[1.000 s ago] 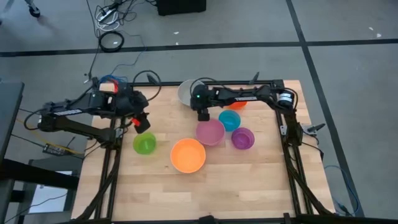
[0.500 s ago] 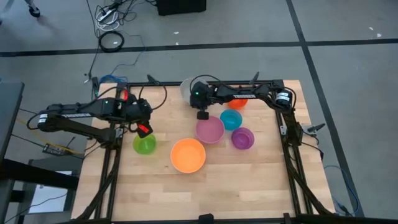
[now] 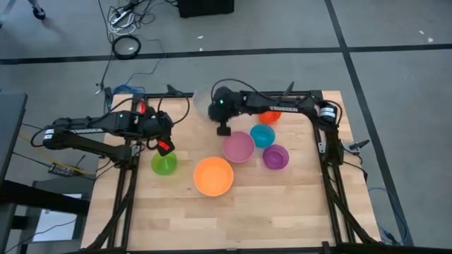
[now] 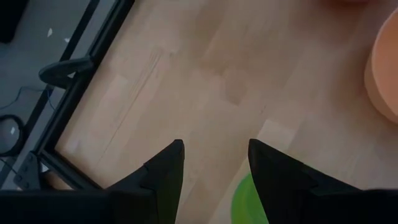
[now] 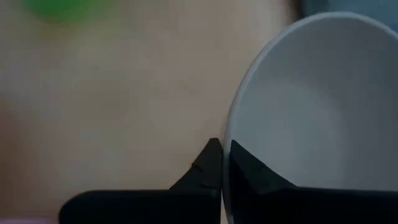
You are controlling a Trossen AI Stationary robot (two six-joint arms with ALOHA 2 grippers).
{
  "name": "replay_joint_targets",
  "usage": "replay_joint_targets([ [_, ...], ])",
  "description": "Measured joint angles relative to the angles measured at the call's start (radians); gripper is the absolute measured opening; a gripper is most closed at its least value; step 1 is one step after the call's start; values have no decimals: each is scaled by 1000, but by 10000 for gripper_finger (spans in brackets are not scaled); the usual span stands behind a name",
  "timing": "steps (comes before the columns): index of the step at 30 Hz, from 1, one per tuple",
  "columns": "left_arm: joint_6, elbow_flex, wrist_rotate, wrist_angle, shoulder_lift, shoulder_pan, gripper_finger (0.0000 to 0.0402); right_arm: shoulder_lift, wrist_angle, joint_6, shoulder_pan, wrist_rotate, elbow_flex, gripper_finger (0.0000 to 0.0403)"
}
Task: Nest bowls inside each other
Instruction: Stack the gray bowl on top of the yellow bowl
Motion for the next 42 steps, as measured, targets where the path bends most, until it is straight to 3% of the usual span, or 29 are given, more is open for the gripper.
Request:
replay_joint_targets([
  [3, 0, 0, 0, 27, 0, 0, 188, -20, -81, 33, 93, -150, 16, 1],
  [6, 0, 0, 0, 38, 0, 0, 188, -32, -175, 39, 211, -181, 14, 1],
  [13, 3, 1, 0, 42, 0, 0, 188, -44, -241, 65, 446, 70, 15, 1],
  [15, 2, 1, 0, 43, 0, 0, 188, -44, -239, 67, 476, 91, 15, 1],
  [22, 2, 1, 0, 50, 0, 0, 188, -44, -269, 234, 498, 51, 14, 7],
  [31, 2, 1, 0, 66, 0, 0, 188, -44, -252, 325, 501, 27, 14, 122],
  [34, 2, 1, 0, 66, 0, 0, 188, -55, -276, 328, 498, 65, 14, 151],
  [37, 1, 2, 1, 67, 0, 0, 188, -89, -290, 322, 496, 154, 14, 165],
  [42, 1, 2, 1, 73, 0, 0, 188, -104, -204, 353, 491, 141, 14, 164],
])
